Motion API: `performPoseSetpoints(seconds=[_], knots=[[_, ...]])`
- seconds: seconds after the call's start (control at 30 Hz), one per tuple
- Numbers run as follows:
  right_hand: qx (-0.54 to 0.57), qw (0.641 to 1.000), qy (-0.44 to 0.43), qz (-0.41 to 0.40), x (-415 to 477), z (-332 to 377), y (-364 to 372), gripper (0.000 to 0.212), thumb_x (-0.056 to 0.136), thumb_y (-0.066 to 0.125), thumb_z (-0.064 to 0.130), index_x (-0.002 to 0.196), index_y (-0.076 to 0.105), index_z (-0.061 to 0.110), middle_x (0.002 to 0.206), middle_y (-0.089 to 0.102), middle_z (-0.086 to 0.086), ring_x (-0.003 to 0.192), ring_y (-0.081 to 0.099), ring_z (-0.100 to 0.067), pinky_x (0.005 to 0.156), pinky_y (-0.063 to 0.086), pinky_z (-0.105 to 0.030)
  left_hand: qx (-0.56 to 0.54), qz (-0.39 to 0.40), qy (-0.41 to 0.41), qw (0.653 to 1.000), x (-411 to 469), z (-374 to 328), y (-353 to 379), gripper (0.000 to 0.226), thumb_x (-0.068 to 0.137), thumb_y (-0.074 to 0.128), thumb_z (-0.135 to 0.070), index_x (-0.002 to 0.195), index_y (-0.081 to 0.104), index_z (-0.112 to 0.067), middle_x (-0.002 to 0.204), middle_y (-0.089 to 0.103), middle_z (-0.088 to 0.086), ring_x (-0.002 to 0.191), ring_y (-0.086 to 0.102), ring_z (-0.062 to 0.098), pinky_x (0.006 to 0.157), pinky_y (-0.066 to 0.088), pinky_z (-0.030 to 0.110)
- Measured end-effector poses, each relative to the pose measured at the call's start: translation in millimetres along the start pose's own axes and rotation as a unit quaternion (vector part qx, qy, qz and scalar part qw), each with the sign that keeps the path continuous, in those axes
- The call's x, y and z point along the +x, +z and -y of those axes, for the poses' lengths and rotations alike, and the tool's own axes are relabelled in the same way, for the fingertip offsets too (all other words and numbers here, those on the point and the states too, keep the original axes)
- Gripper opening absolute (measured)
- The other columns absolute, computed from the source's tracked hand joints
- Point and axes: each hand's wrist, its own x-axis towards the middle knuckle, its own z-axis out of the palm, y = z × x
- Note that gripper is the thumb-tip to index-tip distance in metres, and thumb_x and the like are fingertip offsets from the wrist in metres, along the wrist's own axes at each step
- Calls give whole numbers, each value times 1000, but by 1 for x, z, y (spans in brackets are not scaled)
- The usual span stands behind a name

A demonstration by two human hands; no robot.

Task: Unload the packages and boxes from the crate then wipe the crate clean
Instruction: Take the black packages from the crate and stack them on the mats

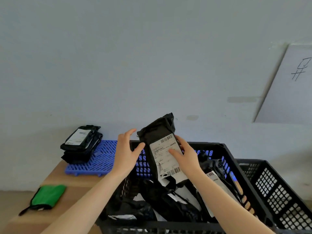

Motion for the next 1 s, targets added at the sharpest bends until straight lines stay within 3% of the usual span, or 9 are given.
performPoseSetpoints(seconds=[0.17,0.33,0.47,0.57,0.73,0.8,0.9,1.0], knots=[[55,997,-5,-46,34,32,65,44,93,60,24,134,46,34,113,64,4,93,64,-10,63,52,-20,-50,55,-24,997,15,35,-46,56,88,69,-33,136,41,-38,129,47,-4,117,50,7,101,46,37],[69,997,-6,-35,63,60,148,42,93,60,22,132,48,30,111,67,2,91,67,-14,66,57,-28,-110,105,-28,988,40,76,-92,63,87,71,-30,135,35,-50,135,47,-11,113,53,-3,83,51,14],[70,997,18,-31,81,72,212,41,92,62,26,128,45,31,106,68,0,84,70,-19,67,60,-40,-87,82,-42,992,62,119,-131,67,86,72,-33,142,36,-42,137,45,-9,125,48,8,105,45,31],[58,998,33,-18,91,76,254,35,91,63,30,119,43,30,102,66,1,81,70,-19,66,60,-39,-80,73,-50,993,78,153,-154,60,88,71,-28,137,40,-43,134,50,-12,124,50,6,104,46,30],[49,994,66,73,122,72,313,21,94,49,20,112,54,29,109,65,2,97,65,-18,84,55,-43,-73,51,-84,992,106,206,-182,51,89,69,-26,127,46,-51,126,59,-18,118,58,7,101,49,38],[36,993,62,96,141,69,332,27,85,47,23,107,58,34,117,59,-4,105,60,-20,91,52,-46,-58,36,-81,994,120,220,-191,48,90,67,-23,122,48,-52,124,59,-23,116,59,7,101,49,35],[-6,991,53,126,168,63,356,36,89,50,14,120,53,32,118,44,-1,102,54,-14,88,51,-33,-37,18,-80,996,142,243,-201,47,92,65,-15,116,49,-54,122,59,-25,115,59,5,98,48,25],[-15,989,50,139,190,54,380,48,89,60,13,131,46,32,122,50,-1,106,55,-16,89,53,-36,-16,14,-101,995,163,264,-211,44,94,62,-12,113,51,-49,123,62,-16,115,58,5,88,46,11]])
